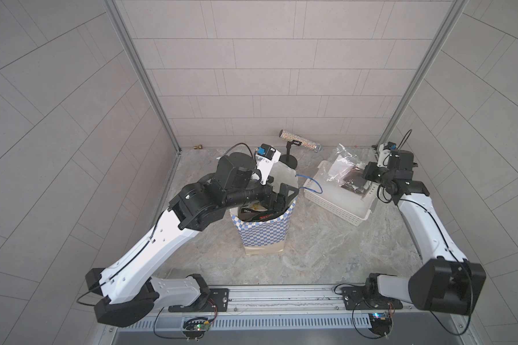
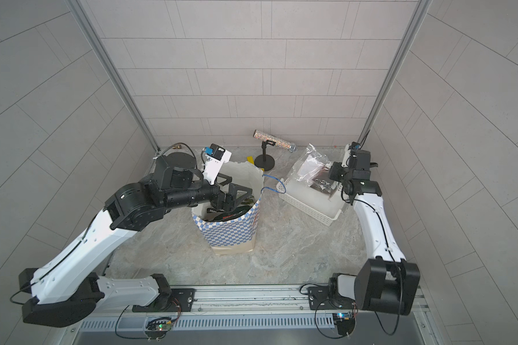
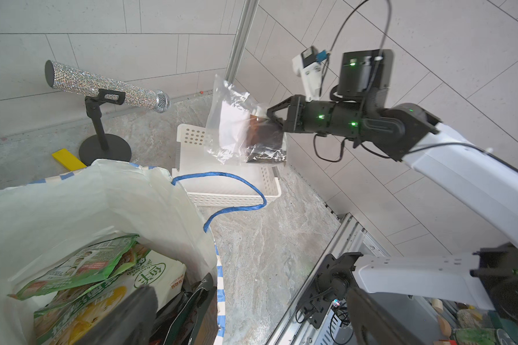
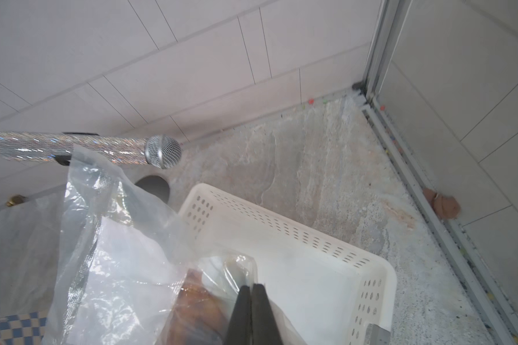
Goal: Place the condiment packets inside the bag
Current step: Pick up the condiment packet from the storage box.
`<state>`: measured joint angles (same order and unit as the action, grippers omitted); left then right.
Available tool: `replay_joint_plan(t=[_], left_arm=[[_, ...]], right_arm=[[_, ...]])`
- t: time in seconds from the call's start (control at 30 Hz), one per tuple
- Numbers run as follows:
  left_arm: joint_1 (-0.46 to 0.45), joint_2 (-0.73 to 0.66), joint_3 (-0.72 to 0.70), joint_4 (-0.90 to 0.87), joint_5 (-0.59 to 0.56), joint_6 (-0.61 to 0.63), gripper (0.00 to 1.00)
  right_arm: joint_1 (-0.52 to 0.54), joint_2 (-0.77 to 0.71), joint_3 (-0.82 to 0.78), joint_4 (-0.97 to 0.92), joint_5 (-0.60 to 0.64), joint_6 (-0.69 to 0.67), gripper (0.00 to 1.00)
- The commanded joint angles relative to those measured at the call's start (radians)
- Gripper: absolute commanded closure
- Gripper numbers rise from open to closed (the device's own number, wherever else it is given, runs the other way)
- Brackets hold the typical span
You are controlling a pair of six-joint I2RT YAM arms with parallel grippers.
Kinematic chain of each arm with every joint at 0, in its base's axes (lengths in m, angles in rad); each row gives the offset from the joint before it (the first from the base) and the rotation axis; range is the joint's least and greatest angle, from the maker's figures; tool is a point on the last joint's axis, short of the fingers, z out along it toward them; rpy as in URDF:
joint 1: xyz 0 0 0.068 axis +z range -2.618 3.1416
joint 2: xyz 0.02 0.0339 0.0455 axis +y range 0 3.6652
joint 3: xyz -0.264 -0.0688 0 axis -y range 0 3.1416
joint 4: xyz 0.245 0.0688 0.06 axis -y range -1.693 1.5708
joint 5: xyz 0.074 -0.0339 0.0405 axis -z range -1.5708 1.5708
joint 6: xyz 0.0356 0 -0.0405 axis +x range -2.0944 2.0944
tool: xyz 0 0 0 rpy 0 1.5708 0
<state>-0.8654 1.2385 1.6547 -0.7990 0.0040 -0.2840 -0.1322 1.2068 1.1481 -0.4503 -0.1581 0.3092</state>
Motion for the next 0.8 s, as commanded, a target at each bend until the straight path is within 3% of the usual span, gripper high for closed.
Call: replay_joint_plan(t=[0.0,0.2,0.3,0.53,0.7,0.77], left_arm=[[-0.005,-0.013,-0.011,0.028,0.04,-0.017,0.0],[-0.006,-0.015,-0.074,0.215,0.17,-0.116,0.0],[-0.006,0.006,-0.088,0.296,0.163,-0.172,0.0],[-0.037,0.126,-0.023,0.435,0.225,-0.246,0.0],[-0.059,0.211,0.052,0.45,0.217,-0.251,0.0],[-0.062,0.242,0.096,0.437,0.223,-0.253,0.05]], right_arm=[[-0.01,-0.15,-0.02,0.054,-0.075,0.053,1.0],[-0.02,-0.357,-0.018,0.094,-0.211,0.181,1.0],[-0.018,-0.418,-0.003,0.126,-0.303,0.261,1.0],[-0.018,-0.462,0.015,0.219,-0.492,0.464,1.0],[-0.017,-0.477,0.021,0.262,-0.562,0.52,1.0],[-0.017,-0.479,0.025,0.268,-0.585,0.529,1.0]])
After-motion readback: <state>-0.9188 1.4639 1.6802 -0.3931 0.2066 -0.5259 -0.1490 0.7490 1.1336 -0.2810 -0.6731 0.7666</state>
